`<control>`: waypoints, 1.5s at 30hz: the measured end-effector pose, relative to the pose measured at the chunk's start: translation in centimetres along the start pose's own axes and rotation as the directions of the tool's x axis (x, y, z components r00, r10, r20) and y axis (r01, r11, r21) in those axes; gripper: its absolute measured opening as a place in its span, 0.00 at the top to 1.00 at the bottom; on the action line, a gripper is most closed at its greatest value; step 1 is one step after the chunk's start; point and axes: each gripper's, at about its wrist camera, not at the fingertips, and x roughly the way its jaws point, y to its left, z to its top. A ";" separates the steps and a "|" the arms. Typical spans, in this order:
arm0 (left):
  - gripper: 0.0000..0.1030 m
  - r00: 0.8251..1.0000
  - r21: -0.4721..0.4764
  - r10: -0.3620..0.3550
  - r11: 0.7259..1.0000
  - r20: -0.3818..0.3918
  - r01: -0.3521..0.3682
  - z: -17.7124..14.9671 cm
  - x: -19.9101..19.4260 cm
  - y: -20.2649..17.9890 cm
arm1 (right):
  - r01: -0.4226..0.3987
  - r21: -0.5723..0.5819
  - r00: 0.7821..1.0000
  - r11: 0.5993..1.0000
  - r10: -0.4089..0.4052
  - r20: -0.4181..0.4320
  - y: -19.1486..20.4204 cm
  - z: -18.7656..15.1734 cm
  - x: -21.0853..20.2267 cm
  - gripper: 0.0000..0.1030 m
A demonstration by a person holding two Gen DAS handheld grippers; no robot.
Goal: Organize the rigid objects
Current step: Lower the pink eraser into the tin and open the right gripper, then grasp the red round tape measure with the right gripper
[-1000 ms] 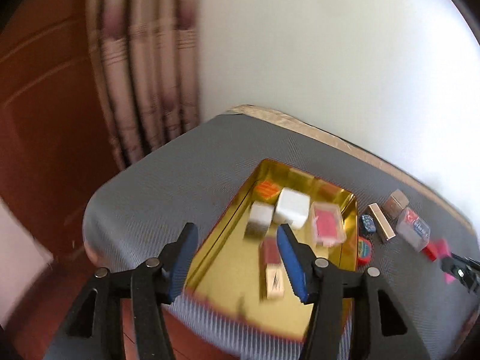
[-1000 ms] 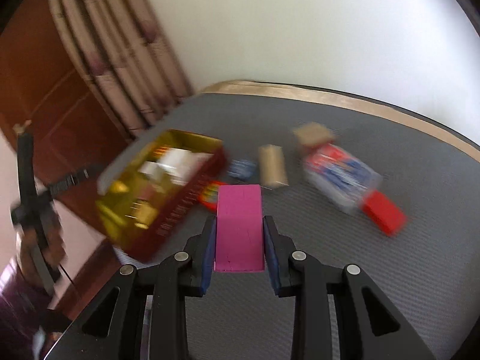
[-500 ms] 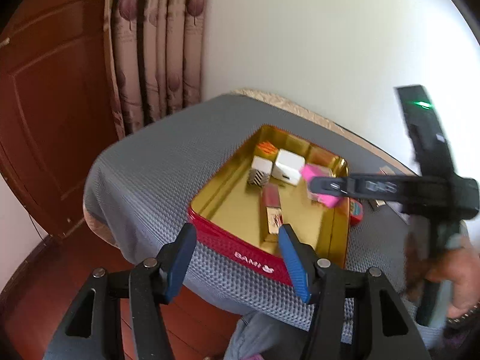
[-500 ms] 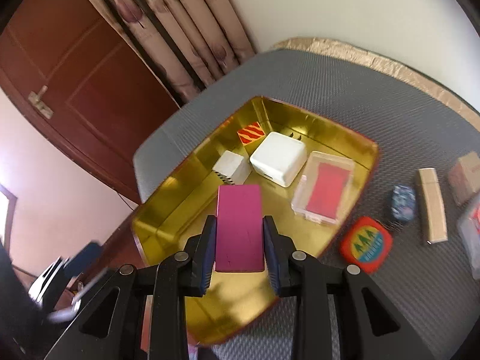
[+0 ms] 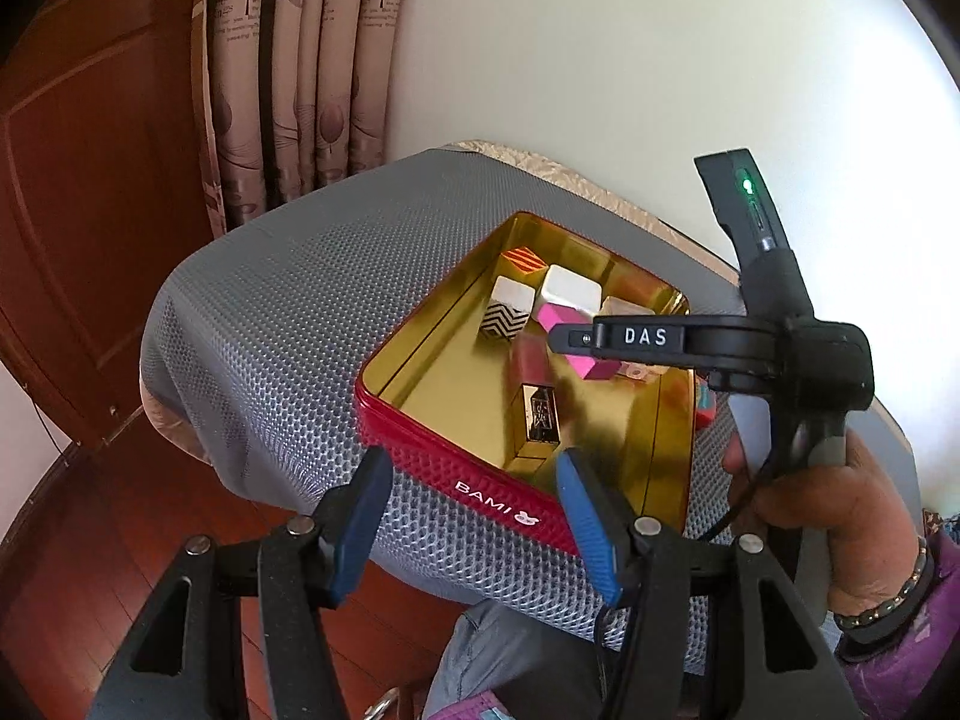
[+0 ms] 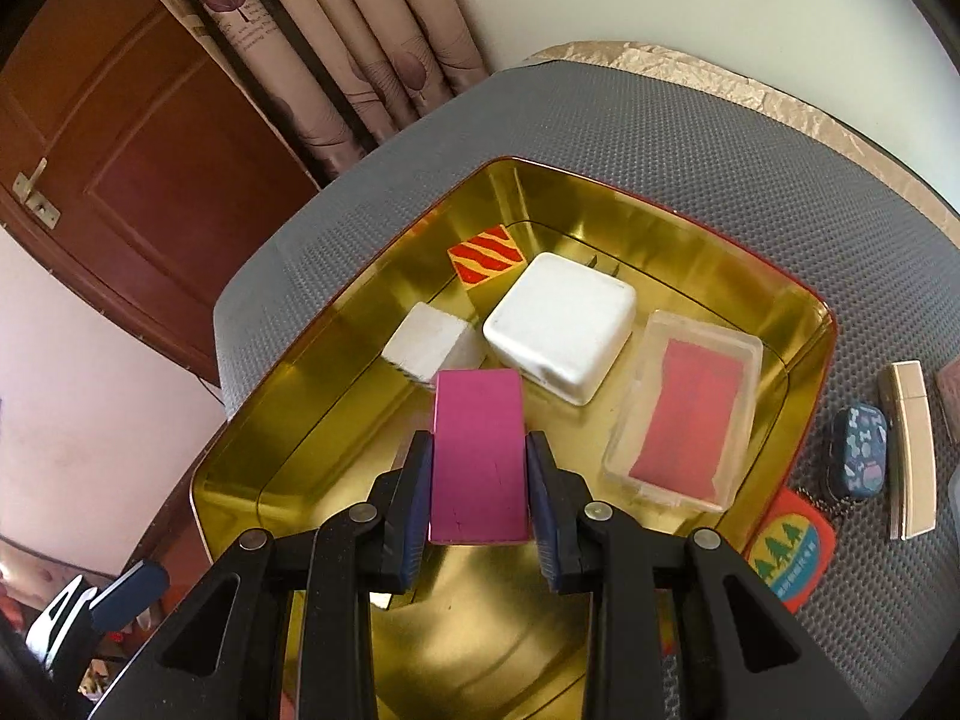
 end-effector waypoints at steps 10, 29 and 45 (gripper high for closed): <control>0.43 0.999 0.022 0.017 1.000 -0.028 -0.016 -0.4 0.3 -0.5 | -0.100 0.121 0.971 0.988 0.070 0.228 -3.7 -3.9 -7.6 0.65; 0.43 0.980 0.329 -0.137 0.927 -0.141 0.177 -4.7 0.3 -11.5 | 0.386 0.266 0.881 0.883 -0.439 0.177 -22.4 -21.0 -19.9 0.51; 0.43 0.964 0.330 -0.148 0.919 -0.223 0.217 -5.3 1.8 -14.0 | 0.088 0.054 0.954 0.995 -0.100 0.283 -15.4 -15.8 -17.4 0.45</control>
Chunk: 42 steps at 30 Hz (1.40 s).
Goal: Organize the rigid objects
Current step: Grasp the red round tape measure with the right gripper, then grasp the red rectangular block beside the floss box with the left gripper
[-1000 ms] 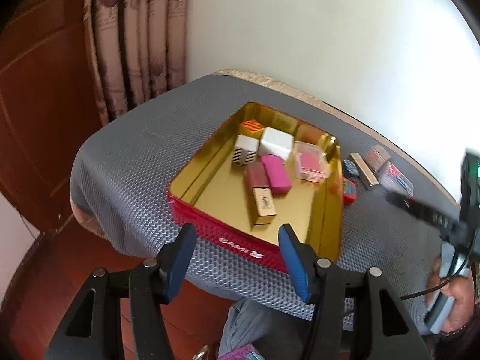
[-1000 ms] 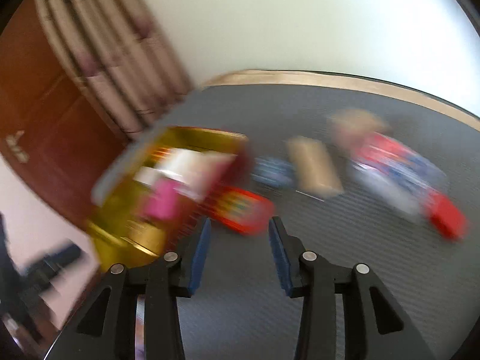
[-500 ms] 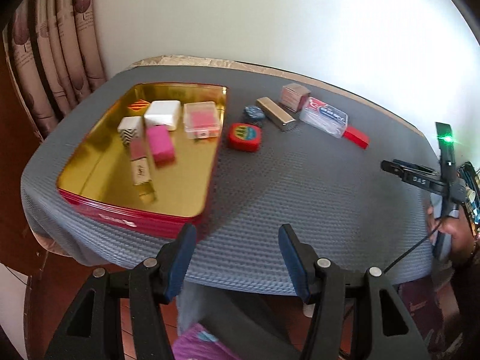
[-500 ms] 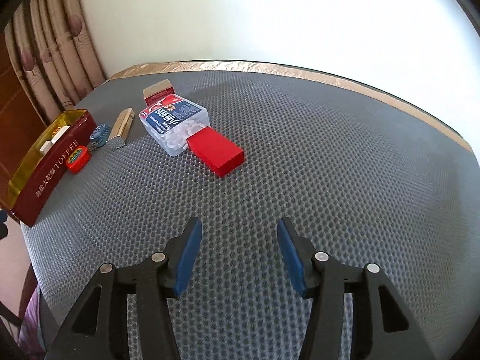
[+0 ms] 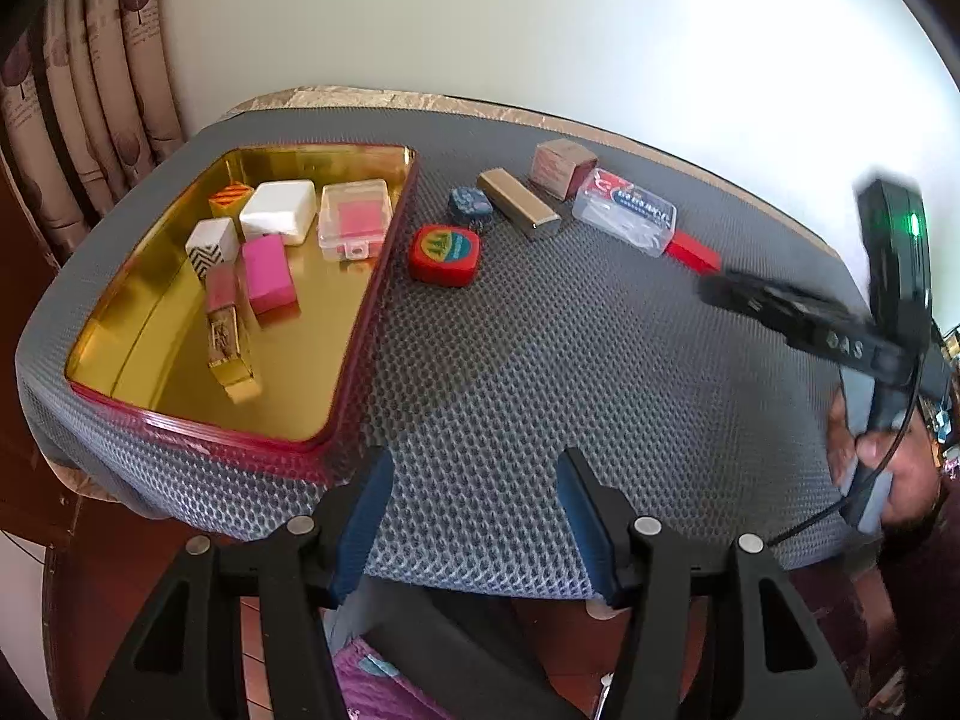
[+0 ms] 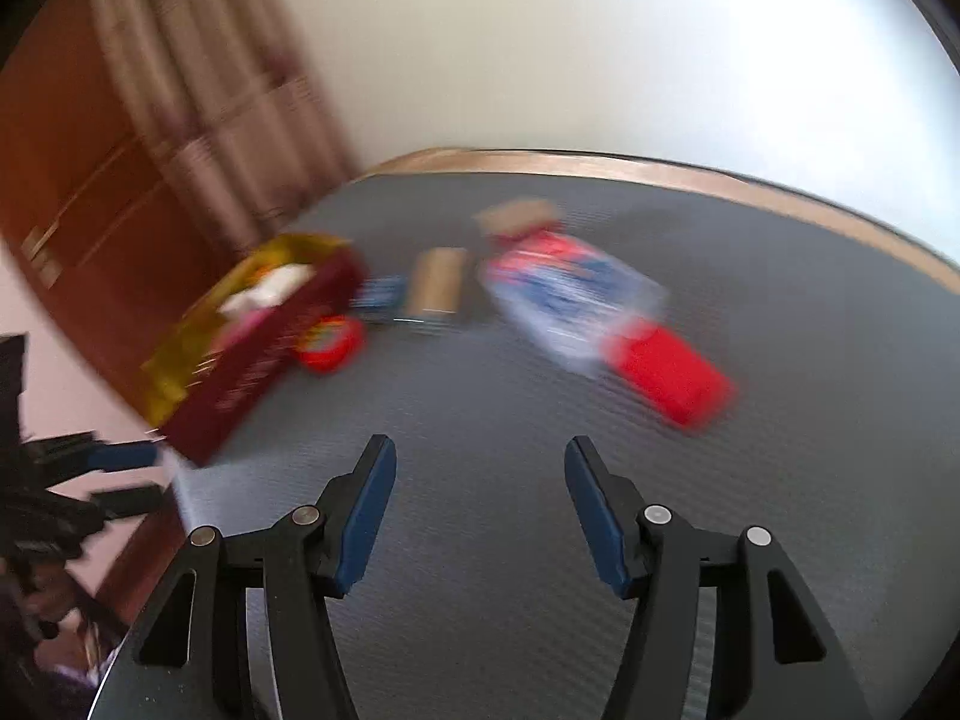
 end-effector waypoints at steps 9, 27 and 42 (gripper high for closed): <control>0.43 0.999 -0.021 -0.014 1.000 0.029 0.015 -0.9 -0.9 2.4 | -0.197 -0.403 0.973 0.894 0.130 -0.189 9.5 6.0 9.4 0.46; 0.43 0.986 -0.141 -0.158 0.979 -0.061 0.148 -0.9 1.5 4.7 | -0.308 -0.552 0.889 0.775 0.027 -0.457 11.5 8.1 17.2 0.56; 0.43 0.985 -0.076 -0.129 0.990 -0.114 0.121 -2.5 1.7 2.4 | 0.125 -0.051 0.976 0.991 -0.132 -0.174 -4.2 -2.5 0.9 0.57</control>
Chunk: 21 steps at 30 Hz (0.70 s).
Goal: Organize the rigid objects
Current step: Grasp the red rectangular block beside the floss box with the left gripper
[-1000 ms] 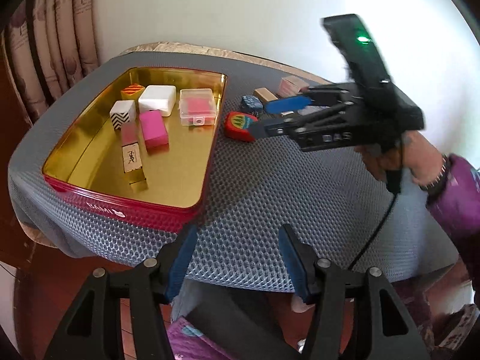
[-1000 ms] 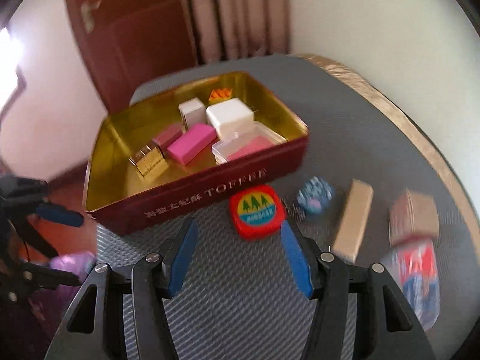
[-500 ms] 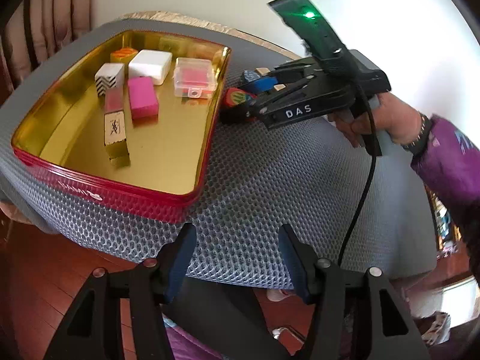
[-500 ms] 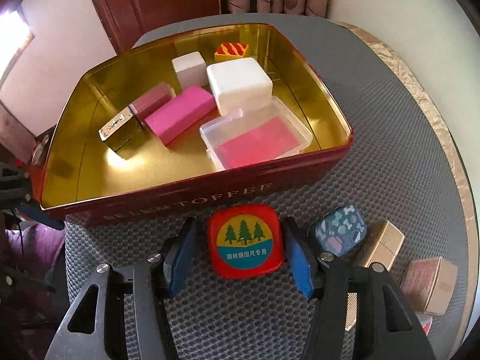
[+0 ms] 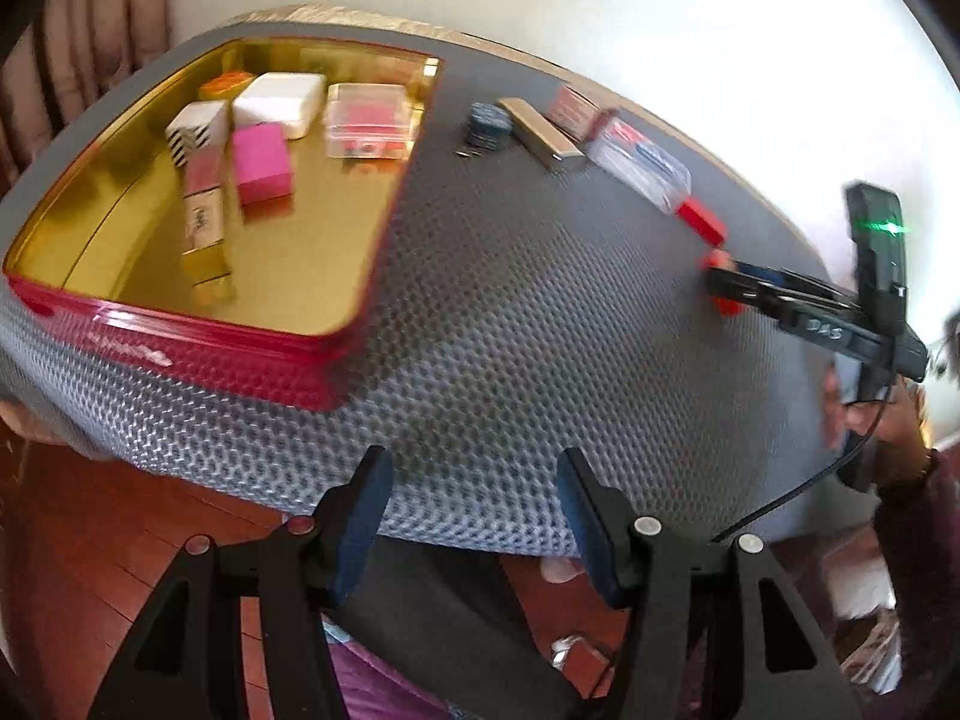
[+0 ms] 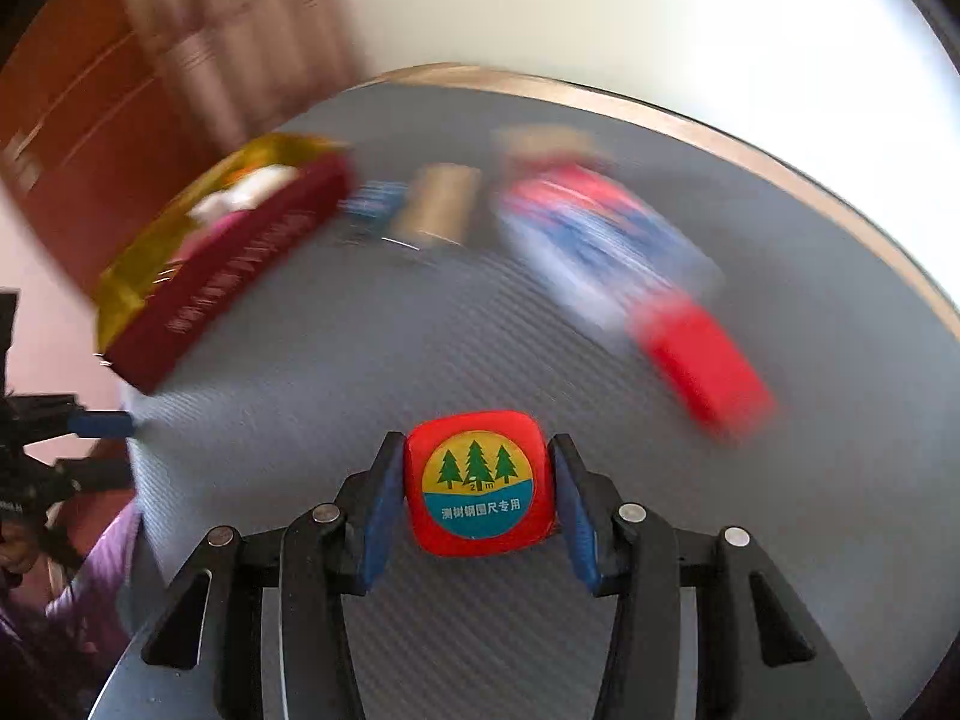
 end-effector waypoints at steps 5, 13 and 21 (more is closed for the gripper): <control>0.43 0.999 0.095 -0.007 0.995 -0.032 0.010 0.6 0.9 -3.8 | 0.159 0.187 0.986 0.969 -0.167 0.027 -8.0 -4.9 -3.7 0.57; 0.43 0.988 0.142 -0.142 0.979 -0.056 0.149 7.8 3.4 -12.9 | 0.225 0.278 0.964 0.934 -0.254 0.075 -12.7 -7.2 -5.8 0.57; 0.43 0.971 -0.131 -0.164 0.981 -0.176 0.142 16.3 11.5 -18.8 | 0.111 0.349 0.969 0.930 -0.179 0.168 -13.6 -8.3 -6.5 0.57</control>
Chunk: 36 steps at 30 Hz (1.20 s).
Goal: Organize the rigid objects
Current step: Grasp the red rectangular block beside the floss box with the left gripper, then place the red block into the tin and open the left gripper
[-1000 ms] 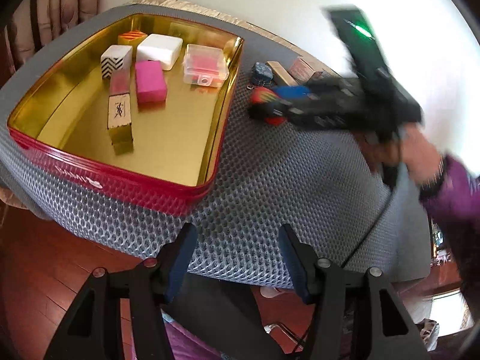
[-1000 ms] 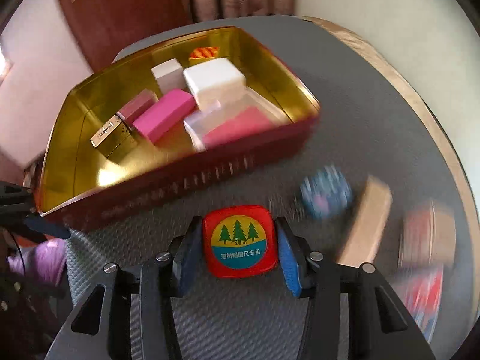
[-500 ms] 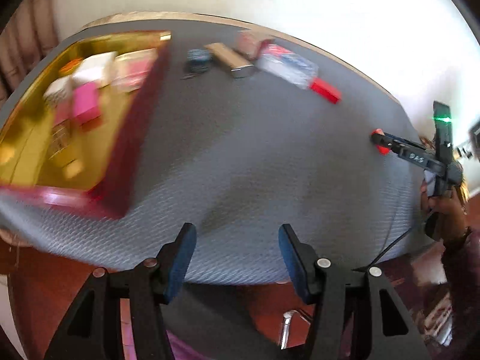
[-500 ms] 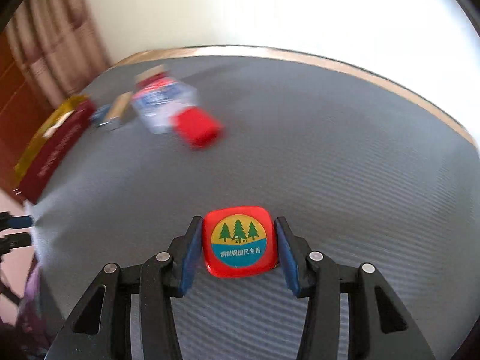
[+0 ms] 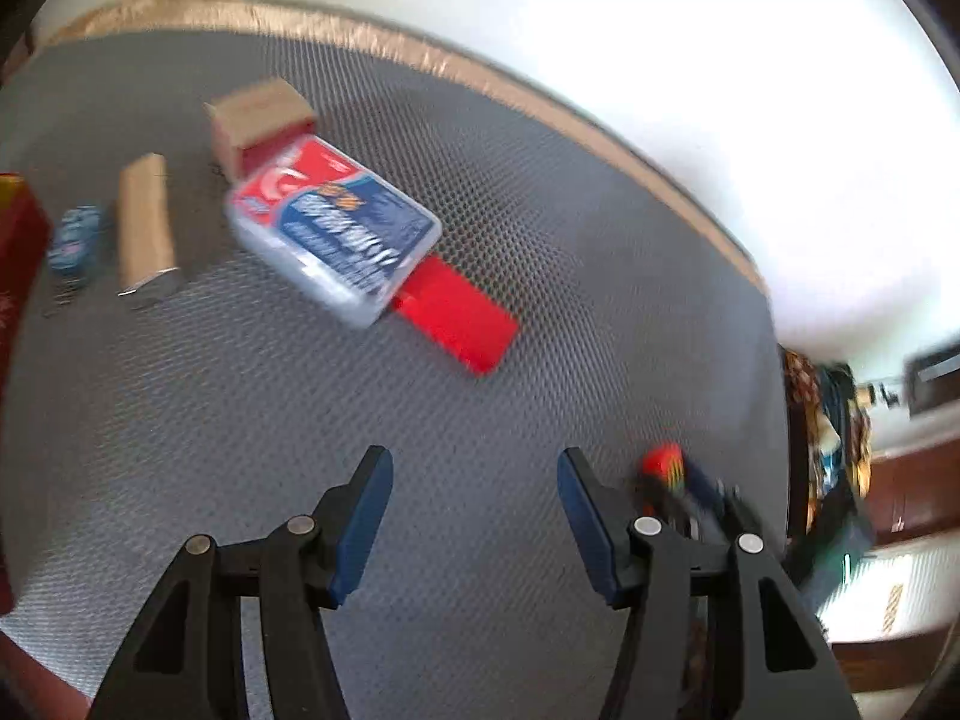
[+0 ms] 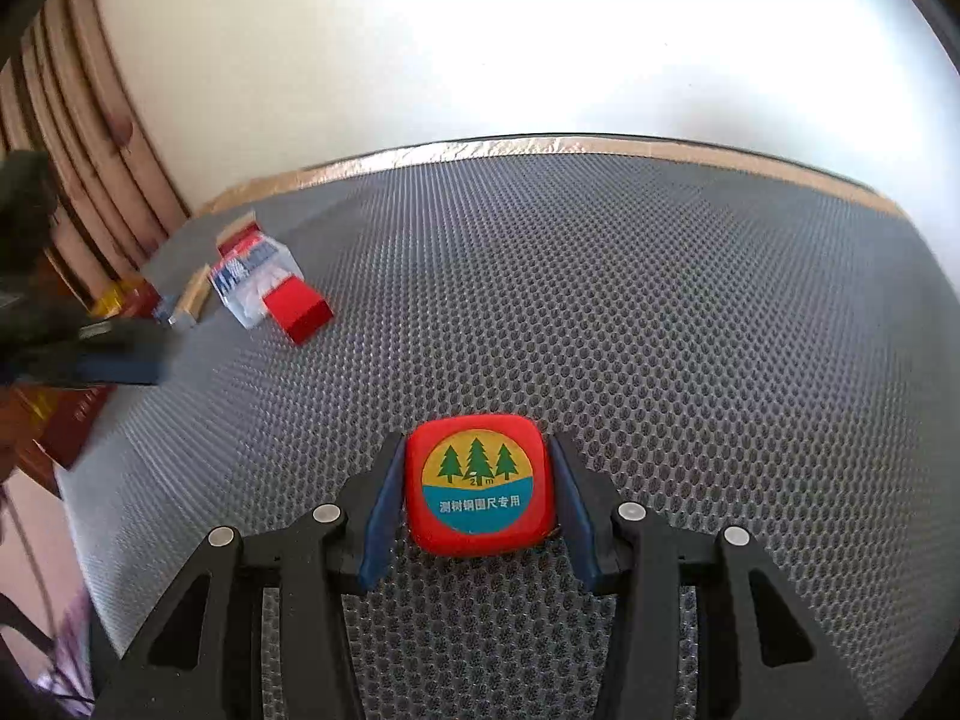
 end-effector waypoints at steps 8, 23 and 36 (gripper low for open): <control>0.43 0.999 -0.211 0.032 0.977 0.008 -0.030 4.7 3.3 -1.1 | -0.100 0.049 0.995 0.994 0.099 0.022 -1.7 -0.4 -1.1 0.57; 0.65 0.976 -0.292 0.216 0.933 -0.004 -0.208 8.5 7.6 -2.9 | -0.175 0.084 0.984 0.981 0.172 0.049 -4.5 -1.2 -4.2 0.57; 0.67 0.989 -0.061 0.118 0.992 0.088 -0.112 0.6 0.9 -3.0 | -0.134 0.090 0.991 0.987 0.133 0.019 -4.3 -0.4 -4.0 0.57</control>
